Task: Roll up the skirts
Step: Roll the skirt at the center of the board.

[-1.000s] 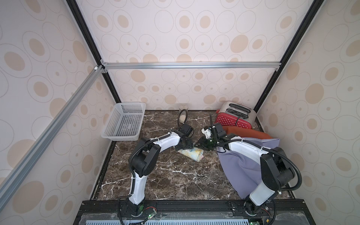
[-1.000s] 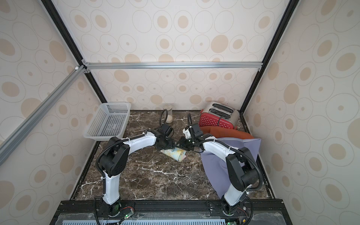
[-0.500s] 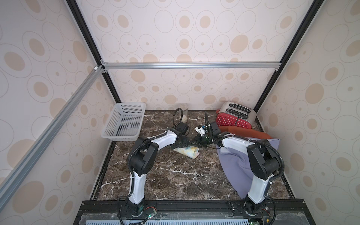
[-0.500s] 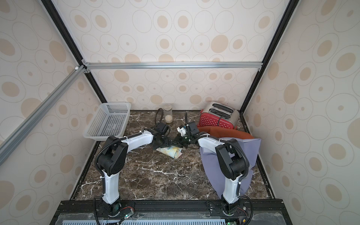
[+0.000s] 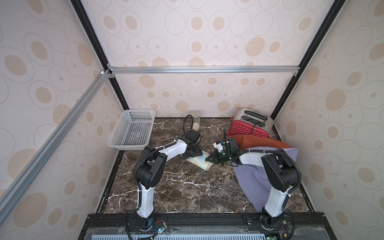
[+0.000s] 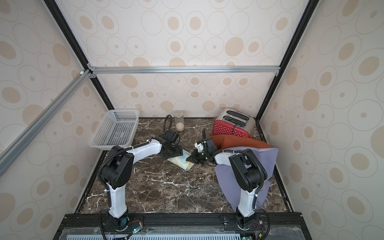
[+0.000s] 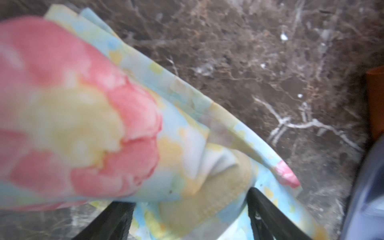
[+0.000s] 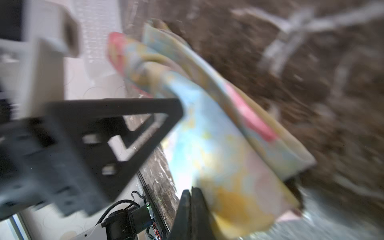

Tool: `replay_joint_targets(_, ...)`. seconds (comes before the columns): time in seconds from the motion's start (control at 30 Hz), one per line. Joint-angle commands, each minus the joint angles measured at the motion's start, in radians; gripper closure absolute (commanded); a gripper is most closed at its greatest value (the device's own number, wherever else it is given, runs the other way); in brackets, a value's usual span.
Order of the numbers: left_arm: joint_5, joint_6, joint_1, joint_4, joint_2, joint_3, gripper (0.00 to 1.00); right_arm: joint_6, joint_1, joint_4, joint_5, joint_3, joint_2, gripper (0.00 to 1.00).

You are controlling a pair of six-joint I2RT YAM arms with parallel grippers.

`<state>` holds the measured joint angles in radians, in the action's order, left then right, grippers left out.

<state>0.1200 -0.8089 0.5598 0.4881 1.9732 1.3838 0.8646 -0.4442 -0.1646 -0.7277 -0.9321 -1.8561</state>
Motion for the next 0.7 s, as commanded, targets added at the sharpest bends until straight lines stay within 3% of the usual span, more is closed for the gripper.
replay_joint_targets(0.0, 0.054, -0.033, 0.006, 0.001, -0.009, -0.018, 0.16, 0.077, 0.006, -0.082, 0.020, 0.003, -0.003, 1.00)
replay_joint_targets(0.13, 0.052, -0.030, 0.005, 0.007, -0.013, -0.015, 0.16, 0.073, 0.005, -0.033, 0.023, -0.037, -0.028, 1.00)
replay_joint_targets(0.37, 0.046, -0.011, 0.004, 0.042, -0.032, 0.014, 0.15, 0.011, 0.005, 0.212, 0.093, -0.136, -0.144, 1.00)
replay_joint_targets(0.5, 0.066, 0.001, -0.017, 0.068, -0.067, 0.052, 0.14, 0.006, 0.013, 0.221, 0.097, -0.138, -0.230, 1.00)
replay_joint_targets(0.6, 0.086, 0.014, -0.054, 0.084, -0.117, 0.073, 0.10, 0.022, 0.016, 0.181, 0.096, -0.108, -0.244, 1.00)
replay_joint_targets(0.67, 0.106, 0.022, -0.087, 0.073, -0.165, 0.065, 0.02, 0.024, 0.016, 0.169, 0.095, -0.096, -0.239, 1.00)
